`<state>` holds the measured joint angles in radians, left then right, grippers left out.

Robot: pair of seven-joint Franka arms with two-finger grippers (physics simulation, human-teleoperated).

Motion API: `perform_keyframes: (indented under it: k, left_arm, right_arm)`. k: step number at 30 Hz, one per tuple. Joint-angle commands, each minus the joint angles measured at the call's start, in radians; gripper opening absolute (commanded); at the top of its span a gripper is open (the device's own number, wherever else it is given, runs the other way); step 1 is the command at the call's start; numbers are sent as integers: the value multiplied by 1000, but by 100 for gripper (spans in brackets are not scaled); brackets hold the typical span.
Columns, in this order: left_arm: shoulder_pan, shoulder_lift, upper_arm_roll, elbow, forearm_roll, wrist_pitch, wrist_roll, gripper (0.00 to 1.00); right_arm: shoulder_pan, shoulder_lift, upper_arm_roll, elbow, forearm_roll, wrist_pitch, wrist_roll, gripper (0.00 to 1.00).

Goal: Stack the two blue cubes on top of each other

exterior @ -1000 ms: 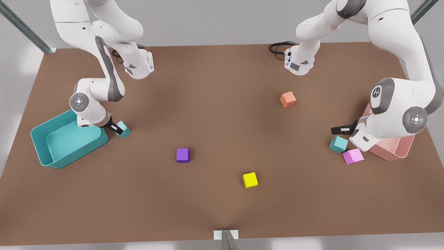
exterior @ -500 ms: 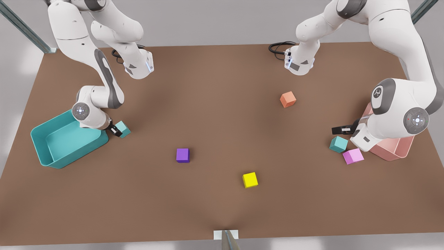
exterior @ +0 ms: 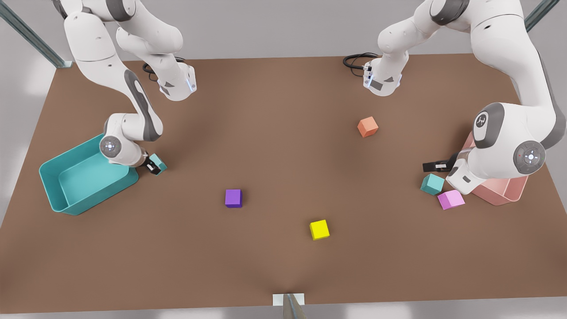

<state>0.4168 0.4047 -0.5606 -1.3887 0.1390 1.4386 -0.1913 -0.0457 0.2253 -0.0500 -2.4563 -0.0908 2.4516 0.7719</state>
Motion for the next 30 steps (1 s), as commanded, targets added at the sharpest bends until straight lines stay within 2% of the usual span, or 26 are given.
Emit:
perform_keyframes:
  k: [1,17,22,25,30]
  left_arm:
    - [-1,-1,-1,0,1,0,-2,100]
    - [-1,-1,-1,0,1,0,-4,100]
    - [-3,-1,-1,0,1,0,-4,100]
    - [-3,-1,-1,0,2,0,-4,100]
    - [5,-1,7,5,4,0,-5,100]
  right_arm:
    - [1,8,1,-3,8,0,30,100]
    - [35,54,6,11,16,-2,47,100]
    - [29,62,6,26,16,-10,24,84]
    - [29,58,7,40,17,-26,24,79]
    - [76,32,22,92,102,-134,33,79]
